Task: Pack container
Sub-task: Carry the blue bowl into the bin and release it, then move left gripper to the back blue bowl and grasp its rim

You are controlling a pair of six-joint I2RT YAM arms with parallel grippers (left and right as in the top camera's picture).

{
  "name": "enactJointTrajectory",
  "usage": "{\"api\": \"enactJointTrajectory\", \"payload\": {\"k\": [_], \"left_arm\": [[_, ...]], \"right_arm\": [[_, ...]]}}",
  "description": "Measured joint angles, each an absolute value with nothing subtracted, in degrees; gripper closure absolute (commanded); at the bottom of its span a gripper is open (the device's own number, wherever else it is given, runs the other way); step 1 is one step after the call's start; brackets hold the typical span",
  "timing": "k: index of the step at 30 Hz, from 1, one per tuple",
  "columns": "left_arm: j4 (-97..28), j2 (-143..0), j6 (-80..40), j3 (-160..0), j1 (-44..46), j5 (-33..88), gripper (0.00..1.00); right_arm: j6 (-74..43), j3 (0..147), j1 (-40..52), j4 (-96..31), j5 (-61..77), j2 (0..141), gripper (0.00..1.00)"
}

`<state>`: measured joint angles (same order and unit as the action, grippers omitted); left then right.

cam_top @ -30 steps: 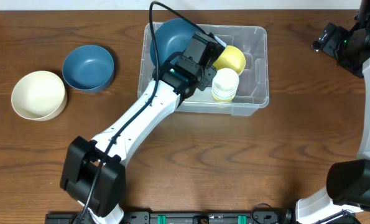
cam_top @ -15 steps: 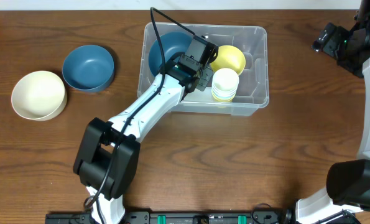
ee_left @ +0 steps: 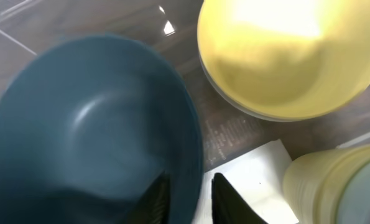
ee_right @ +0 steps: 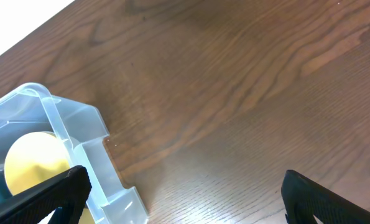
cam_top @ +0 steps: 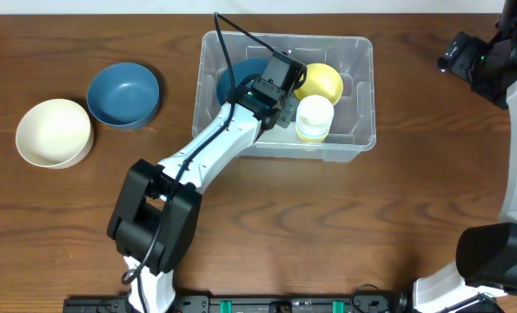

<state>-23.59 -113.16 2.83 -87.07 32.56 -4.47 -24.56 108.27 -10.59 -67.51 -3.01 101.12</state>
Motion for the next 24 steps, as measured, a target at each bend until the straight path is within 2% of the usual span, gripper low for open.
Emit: {"api": "enactJointTrajectory", "payload": {"k": [4,12,19,24], "left_arm": [[-23.6,-113.2,2.6,-87.1,32.4,-4.5,0.65],[-23.5,-112.7,2.3,-87.1,32.4,-4.5,0.45],[-26.0,-100.9,1.7,-87.1,31.6,-5.2,0.44],[-29.5,-87.2,1.7,-88.3,25.7,-7.0,0.44]], "right_arm": [[-24.6,108.3,-10.6,-67.5,-3.0,101.1,0.01],[-24.6,108.3,-10.6,-67.5,-3.0,101.1,0.01],[-24.6,108.3,-10.6,-67.5,-3.0,101.1,0.01],[-24.6,108.3,-10.6,-67.5,-3.0,101.1,0.01]]}}
